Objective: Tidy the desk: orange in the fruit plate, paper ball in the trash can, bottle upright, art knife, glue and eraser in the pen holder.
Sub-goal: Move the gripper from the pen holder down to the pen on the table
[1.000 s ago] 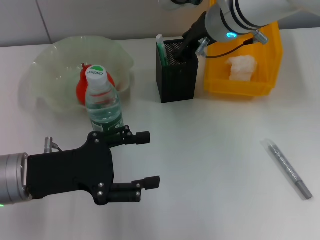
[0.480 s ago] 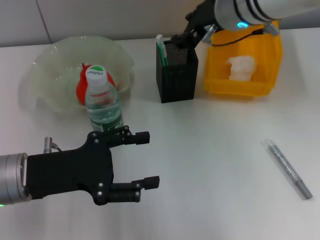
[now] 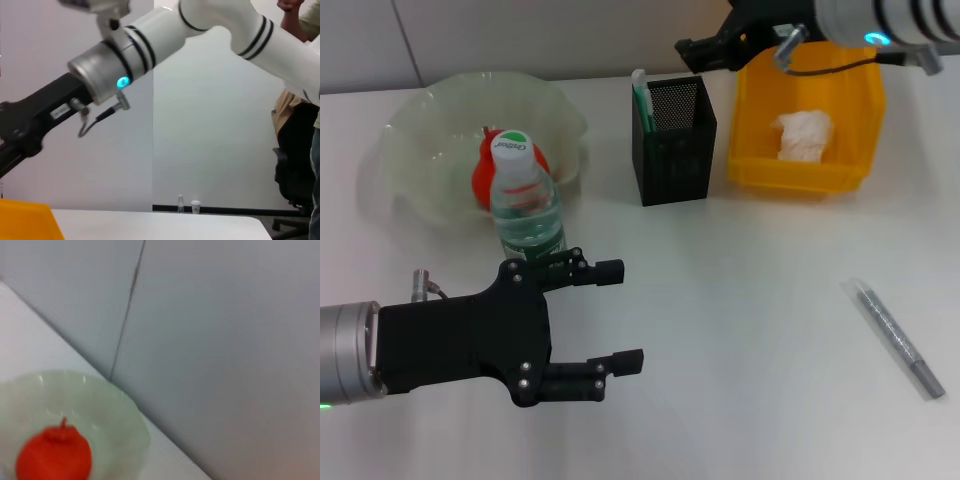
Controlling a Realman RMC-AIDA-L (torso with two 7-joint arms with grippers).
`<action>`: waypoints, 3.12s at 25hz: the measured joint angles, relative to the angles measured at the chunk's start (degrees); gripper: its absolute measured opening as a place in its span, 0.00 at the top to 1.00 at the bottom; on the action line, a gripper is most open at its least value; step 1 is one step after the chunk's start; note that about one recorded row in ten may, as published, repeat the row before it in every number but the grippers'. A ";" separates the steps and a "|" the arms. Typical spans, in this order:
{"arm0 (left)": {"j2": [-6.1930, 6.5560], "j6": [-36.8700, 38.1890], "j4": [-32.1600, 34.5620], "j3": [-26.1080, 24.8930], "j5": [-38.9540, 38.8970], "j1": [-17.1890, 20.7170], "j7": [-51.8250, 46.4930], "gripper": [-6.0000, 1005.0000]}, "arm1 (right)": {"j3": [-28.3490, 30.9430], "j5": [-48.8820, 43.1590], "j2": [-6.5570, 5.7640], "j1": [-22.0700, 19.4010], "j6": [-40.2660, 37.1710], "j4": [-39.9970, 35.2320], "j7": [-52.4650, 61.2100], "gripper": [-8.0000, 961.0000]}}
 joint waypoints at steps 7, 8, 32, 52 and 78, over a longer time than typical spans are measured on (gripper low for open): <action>-0.17 0.00 -0.10 0.00 0.00 -0.12 0.02 0.19 | 2.79 15.18 0.15 -9.24 1.45 -6.84 -9.10 0.19; -0.19 0.00 -0.10 0.00 0.00 -0.12 0.02 0.19 | 3.41 18.24 0.17 -10.56 1.46 -7.37 -11.08 0.19; -1.10 0.00 -0.71 -2.36 -0.49 0.19 0.20 0.19 | 28.02 66.87 -0.25 -21.36 -32.57 14.16 -51.20 0.19; -1.01 -0.28 -2.83 -6.15 -0.35 -1.78 -1.70 0.19 | 29.67 39.23 -0.19 -17.13 -39.75 7.79 -42.19 0.19; -1.20 -0.86 -3.07 -5.54 -0.08 -2.79 -2.71 0.19 | 21.33 -1.45 -0.29 -3.30 -53.30 -6.67 -12.35 0.19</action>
